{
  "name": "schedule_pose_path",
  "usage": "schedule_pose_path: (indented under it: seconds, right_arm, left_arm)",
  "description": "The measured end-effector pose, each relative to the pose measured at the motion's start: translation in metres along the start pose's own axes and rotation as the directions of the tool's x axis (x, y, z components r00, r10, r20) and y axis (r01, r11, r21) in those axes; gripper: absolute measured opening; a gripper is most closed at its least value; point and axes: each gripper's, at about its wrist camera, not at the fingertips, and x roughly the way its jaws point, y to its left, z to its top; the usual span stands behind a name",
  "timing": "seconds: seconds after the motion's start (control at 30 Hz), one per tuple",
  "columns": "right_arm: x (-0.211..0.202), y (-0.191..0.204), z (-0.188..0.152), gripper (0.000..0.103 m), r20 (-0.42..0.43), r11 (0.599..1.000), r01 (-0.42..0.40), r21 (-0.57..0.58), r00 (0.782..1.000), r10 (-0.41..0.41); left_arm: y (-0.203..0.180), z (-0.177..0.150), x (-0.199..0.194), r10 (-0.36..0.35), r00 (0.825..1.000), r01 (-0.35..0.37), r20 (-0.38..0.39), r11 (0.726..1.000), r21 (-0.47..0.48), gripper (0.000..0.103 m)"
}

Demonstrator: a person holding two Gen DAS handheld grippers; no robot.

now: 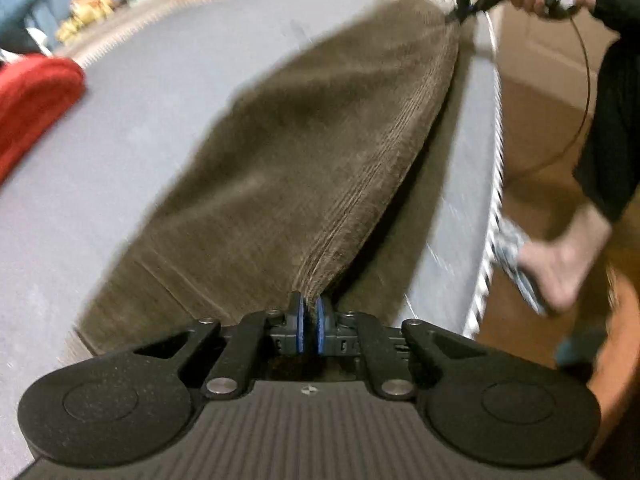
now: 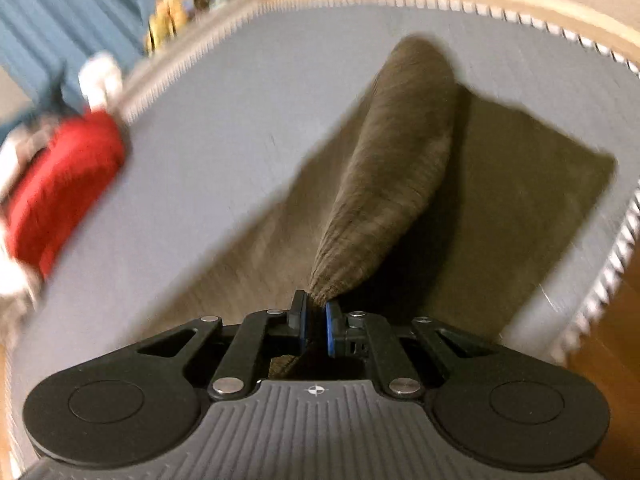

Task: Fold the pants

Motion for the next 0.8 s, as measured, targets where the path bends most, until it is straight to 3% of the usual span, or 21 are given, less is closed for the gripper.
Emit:
schedule_pose_path:
  seconds: [0.03, 0.1, 0.13, 0.2, 0.23, 0.3, 0.37, 0.47, 0.57, 0.73, 0.8]
  right_arm:
    - [0.006, -0.006, -0.004, 0.010, -0.032, 1.000, 0.000, -0.002, 0.999, 0.000]
    - [0.008, -0.032, -0.003, 0.013, -0.015, 0.992, -0.041, 0.122, 0.999, 0.043]
    - [0.005, -0.045, 0.003, 0.018, 0.023, 0.980, -0.064, 0.186, 0.998, 0.060]
    - [-0.008, -0.063, 0.018, 0.027, 0.149, 0.967, -0.037, 0.253, 0.989, -0.001]
    - [-0.015, -0.071, 0.023, 0.036, 0.201, 0.963, -0.029, 0.270, 0.979, -0.027]
    - [-0.024, -0.089, 0.037, 0.038, 0.299, 0.945, -0.026, 0.325, 0.951, -0.077]
    - [-0.021, -0.107, 0.043, 0.038, 0.323, 0.917, -0.020, 0.399, 0.939, -0.120]
    - [-0.003, -0.134, 0.043, 0.038, 0.288, 0.864, -0.041, 0.501, 0.950, -0.122]
    - [0.020, -0.143, 0.044, 0.038, 0.274, 0.856, -0.068, 0.512, 0.958, -0.088]
    - [0.036, -0.138, 0.059, 0.037, 0.311, 0.866, -0.088, 0.493, 0.947, -0.081]
    - [0.040, -0.132, 0.066, 0.013, 0.303, 0.867, -0.020, 0.499, 0.941, -0.152]
  left_arm:
    - [-0.003, 0.001, 0.001, -0.015, 1.000, 0.015, -0.015, 1.000, 0.015, 0.013]
    - [-0.003, 0.005, -0.009, -0.039, 0.999, 0.039, 0.038, 0.999, 0.000, 0.015]
    - [0.001, 0.009, -0.018, -0.059, 0.994, 0.062, 0.093, 0.998, -0.031, 0.017]
    - [0.010, 0.017, -0.035, -0.071, 0.976, 0.089, 0.208, 0.993, -0.078, 0.024]
    - [0.014, 0.021, -0.042, -0.055, 0.963, 0.085, 0.264, 0.991, -0.104, 0.031]
    - [0.022, 0.025, -0.047, -0.001, 0.946, 0.055, 0.323, 0.986, -0.159, 0.038]
    - [0.029, 0.031, -0.044, 0.086, 0.941, -0.014, 0.328, 0.976, -0.216, 0.039]
    - [0.035, 0.038, -0.033, 0.180, 0.937, -0.101, 0.301, 0.960, -0.260, 0.039]
    - [0.037, 0.042, -0.025, 0.205, 0.934, -0.131, 0.292, 0.959, -0.252, 0.039]
    - [0.034, 0.048, -0.014, 0.228, 0.934, -0.160, 0.275, 0.955, -0.248, 0.039]
    - [0.033, 0.054, -0.006, 0.237, 0.932, -0.167, 0.274, 0.953, -0.254, 0.039]
